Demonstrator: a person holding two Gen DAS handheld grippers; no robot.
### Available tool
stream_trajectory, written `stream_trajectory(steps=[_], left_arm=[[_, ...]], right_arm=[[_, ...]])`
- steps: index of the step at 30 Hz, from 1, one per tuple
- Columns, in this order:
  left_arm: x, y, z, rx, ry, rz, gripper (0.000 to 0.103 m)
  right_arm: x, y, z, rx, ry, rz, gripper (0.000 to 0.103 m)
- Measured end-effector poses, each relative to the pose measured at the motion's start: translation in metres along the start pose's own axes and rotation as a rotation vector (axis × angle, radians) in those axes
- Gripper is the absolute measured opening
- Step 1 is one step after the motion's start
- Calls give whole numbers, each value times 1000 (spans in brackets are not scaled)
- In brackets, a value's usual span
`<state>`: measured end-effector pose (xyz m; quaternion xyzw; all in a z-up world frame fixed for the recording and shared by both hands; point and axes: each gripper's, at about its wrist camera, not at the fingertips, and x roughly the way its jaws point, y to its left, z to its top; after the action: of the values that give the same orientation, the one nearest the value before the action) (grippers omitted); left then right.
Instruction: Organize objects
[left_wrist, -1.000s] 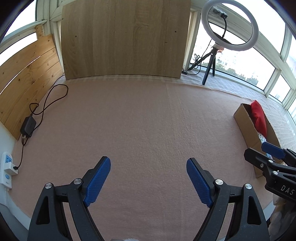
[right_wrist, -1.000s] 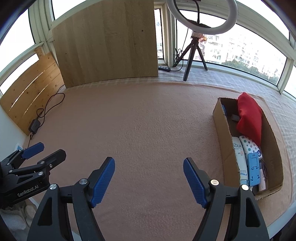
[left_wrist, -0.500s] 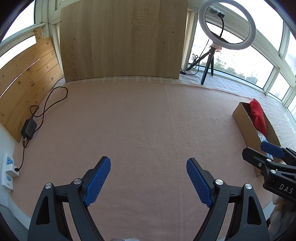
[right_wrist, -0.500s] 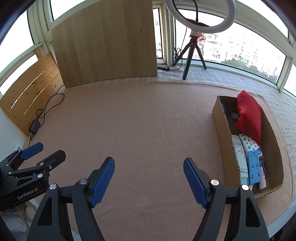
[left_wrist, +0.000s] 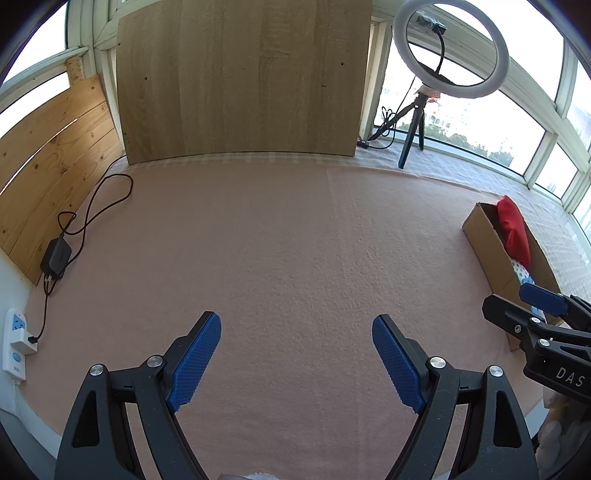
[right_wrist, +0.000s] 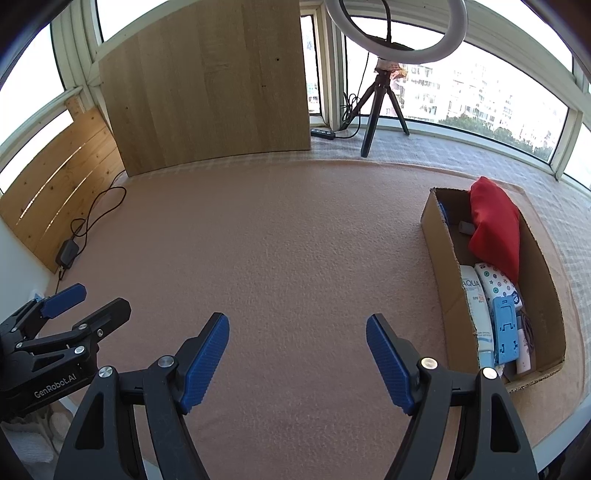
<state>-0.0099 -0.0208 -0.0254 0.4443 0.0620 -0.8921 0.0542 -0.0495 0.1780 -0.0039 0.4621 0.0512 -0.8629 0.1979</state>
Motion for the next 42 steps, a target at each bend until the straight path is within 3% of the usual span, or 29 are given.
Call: stream_trajectory(steps=[42], left_arm=[[14, -11, -1, -6, 22, 0, 87]], right_arm=[[8, -9, 2, 0, 19, -8, 74]])
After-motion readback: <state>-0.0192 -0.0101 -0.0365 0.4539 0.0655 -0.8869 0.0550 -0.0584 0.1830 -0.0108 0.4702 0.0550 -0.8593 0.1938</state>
